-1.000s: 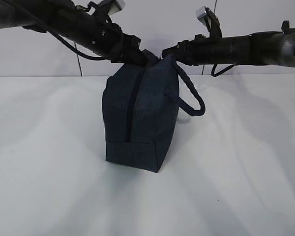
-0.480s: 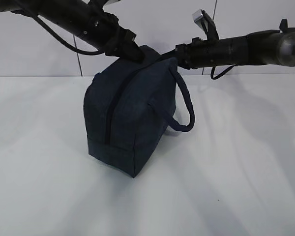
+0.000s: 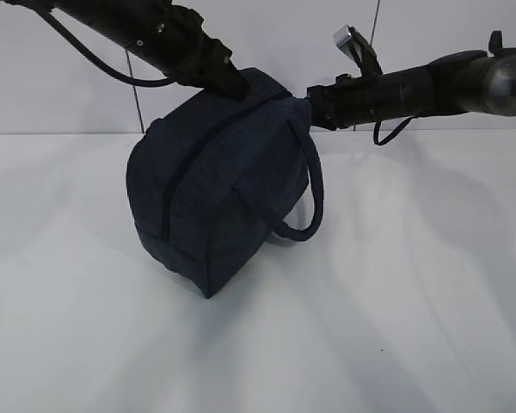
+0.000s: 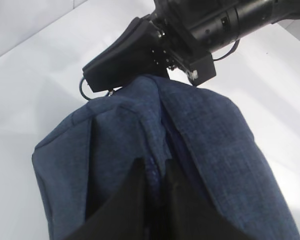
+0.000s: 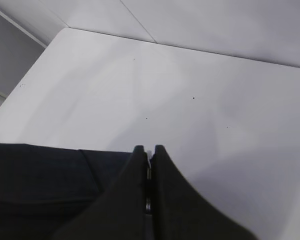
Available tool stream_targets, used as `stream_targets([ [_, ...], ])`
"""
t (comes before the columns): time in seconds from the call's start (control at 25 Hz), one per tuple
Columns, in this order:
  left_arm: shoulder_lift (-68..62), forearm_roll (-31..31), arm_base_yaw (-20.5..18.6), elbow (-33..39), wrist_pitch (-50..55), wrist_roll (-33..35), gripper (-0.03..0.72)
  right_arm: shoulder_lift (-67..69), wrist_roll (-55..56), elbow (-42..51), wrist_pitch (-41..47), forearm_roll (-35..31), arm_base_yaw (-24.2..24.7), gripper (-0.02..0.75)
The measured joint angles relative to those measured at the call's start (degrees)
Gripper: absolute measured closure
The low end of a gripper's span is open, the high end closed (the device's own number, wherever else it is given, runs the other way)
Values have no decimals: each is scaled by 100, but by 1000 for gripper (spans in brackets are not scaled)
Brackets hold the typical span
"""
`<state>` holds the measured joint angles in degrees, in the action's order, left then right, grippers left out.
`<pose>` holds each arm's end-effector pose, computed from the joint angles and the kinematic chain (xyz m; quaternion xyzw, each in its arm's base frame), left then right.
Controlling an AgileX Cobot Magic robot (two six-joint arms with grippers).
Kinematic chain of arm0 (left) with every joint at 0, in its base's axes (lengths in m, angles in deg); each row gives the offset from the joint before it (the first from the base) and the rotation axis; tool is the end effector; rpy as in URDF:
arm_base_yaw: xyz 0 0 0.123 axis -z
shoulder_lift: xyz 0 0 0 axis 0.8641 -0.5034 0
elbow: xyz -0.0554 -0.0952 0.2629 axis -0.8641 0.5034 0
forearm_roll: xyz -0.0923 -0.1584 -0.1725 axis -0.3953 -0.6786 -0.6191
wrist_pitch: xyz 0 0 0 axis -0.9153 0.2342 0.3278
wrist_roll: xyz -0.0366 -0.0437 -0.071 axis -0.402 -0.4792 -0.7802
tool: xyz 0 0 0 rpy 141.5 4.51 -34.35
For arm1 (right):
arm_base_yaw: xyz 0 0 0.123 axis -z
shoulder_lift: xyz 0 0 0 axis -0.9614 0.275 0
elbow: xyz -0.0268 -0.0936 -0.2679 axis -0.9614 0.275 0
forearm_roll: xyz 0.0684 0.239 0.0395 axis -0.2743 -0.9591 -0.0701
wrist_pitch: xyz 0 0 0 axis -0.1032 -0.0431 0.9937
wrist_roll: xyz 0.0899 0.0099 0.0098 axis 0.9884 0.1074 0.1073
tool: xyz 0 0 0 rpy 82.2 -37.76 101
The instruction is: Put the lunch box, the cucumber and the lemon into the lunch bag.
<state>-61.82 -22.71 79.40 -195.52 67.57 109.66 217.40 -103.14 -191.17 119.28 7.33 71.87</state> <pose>0.4329 -0.2111 0.2745 0.3363 0.8345 -0.3138 0.3034 0.5238 0.0897 0.1669 -0.1774 0.8145 0.3990 0.3821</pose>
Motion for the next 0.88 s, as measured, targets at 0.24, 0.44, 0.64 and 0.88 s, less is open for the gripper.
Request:
stream_targets([
  [0.24,82,127,0,4,23,11,662,0,270,-10,45,243,-10,730],
  [0.44,82,141,0,4,33,11,662,0,320,-10,68,304,-10,730],
  [0.64,93,150,0,4,93,11,662,0,329,-10,94,256,1,667],
  [0.88,112,140,0,4,144,11,662,0,333,-10,67,-141,189,263],
])
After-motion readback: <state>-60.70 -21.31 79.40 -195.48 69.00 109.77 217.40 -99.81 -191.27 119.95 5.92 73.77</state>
